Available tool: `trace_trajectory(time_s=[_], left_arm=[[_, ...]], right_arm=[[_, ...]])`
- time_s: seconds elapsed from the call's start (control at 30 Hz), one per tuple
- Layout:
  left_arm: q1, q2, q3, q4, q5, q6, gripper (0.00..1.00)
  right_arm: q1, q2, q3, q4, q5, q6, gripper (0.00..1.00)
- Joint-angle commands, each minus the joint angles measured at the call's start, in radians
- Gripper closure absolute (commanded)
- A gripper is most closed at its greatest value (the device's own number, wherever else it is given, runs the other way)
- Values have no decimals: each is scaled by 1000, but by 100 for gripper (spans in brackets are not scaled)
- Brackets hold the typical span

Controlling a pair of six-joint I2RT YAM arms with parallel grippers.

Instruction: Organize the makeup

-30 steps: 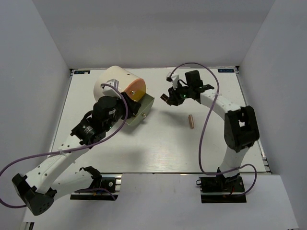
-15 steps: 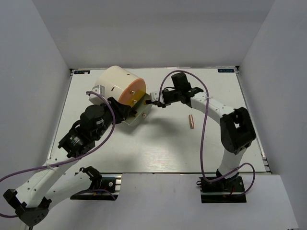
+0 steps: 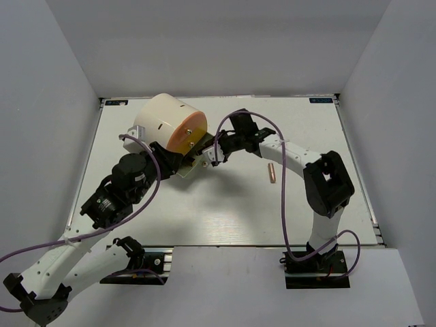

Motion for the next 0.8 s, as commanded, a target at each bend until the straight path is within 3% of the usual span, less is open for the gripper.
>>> trace_trajectory(time_s=[0.0,0.1,0.3,0.33,0.4,0.43,0.5,0.53,0.57,0.6,0.63,0.73,0.77], left_arm=[[-4,-22,-11,-7,-22,-5,53],[-4,-26,-17,-4,-24,-8,53],[-4,-36,-27,11,-27,-12,52],[-4,-36,-27,10,-25,-12,52],[-4,-33,-26,13,-22,-11,52],[-4,-34,-26,13,-22,-11,52],[-4,-34,-30,19,-21,-12,52],[-4,-33,-34,27,-18,-9,52],[-4,-33,-35,31,-15,-9,52],[-4,-31,-41,34,-13,-9,52],[-4,-31,-43,39,-7,-9,52],[-4,-25,-47,48,-2,-8,52],[-4,-26,-49,50,-1,-8,52]], right_arm=[[24,20,41,34,31,-46,64],[29,20,36,58,39,-13,46],[23,-47,-17,158,54,131,50],[17,-67,-43,193,56,169,53],[5,-114,-106,314,79,275,83],[1,-162,-169,429,99,426,100],[-17,-208,-252,602,270,704,100],[-20,-242,-290,726,392,950,100],[-20,-245,-292,691,565,1023,100],[-41,-242,-254,601,608,1096,100],[-58,-213,-143,348,638,1253,100],[-159,-158,-52,-17,559,1493,100],[-204,-154,-59,-64,535,1536,100]])
